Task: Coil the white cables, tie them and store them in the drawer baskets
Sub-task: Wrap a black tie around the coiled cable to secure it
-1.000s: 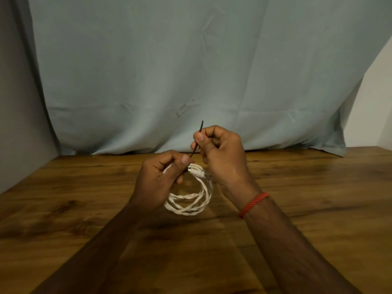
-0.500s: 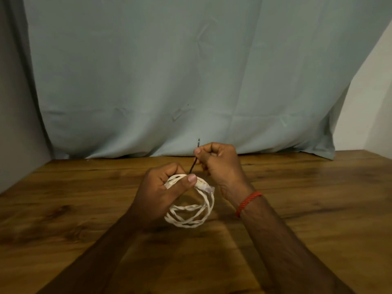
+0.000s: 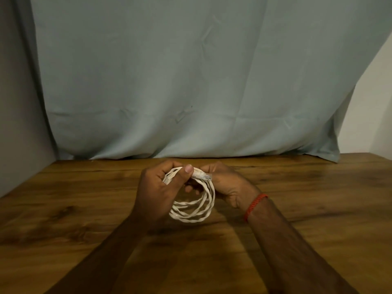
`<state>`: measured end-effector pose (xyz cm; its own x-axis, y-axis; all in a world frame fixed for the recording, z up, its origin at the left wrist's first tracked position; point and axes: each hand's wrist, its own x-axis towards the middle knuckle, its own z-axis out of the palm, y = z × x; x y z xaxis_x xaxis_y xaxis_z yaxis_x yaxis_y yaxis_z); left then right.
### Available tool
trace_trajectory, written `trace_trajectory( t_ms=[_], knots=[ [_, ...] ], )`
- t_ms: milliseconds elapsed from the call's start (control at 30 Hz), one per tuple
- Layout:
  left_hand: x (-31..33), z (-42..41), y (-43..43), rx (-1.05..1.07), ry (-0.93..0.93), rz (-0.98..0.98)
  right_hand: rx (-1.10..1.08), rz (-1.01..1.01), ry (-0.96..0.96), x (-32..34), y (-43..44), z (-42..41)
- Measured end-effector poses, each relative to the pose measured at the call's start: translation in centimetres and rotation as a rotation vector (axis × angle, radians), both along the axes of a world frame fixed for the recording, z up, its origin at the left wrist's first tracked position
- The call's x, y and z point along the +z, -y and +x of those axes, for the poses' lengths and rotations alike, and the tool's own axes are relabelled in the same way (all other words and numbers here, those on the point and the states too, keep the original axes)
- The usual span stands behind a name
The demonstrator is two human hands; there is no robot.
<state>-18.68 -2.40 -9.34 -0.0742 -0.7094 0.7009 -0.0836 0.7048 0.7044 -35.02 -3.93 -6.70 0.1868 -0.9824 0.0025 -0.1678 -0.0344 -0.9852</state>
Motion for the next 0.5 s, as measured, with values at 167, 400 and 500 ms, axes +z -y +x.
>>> trace_trajectory(
  t_ms=[167,400,500],
  knots=[
    [-0.1,0.1,0.8,0.061,-0.034,0.152,-0.159,-0.213,-0.239,0.0,0.4,-0.8],
    [0.3,0.9,1.9,0.165,-0.217,0.278,-0.384,-0.918,-0.468,0.4,-0.1,0.1],
    [0.5,1.1,2.0,0.165,-0.259,0.322,-0.327,-1.131,-0.569,0.7,-1.0,0.8]
  ],
)
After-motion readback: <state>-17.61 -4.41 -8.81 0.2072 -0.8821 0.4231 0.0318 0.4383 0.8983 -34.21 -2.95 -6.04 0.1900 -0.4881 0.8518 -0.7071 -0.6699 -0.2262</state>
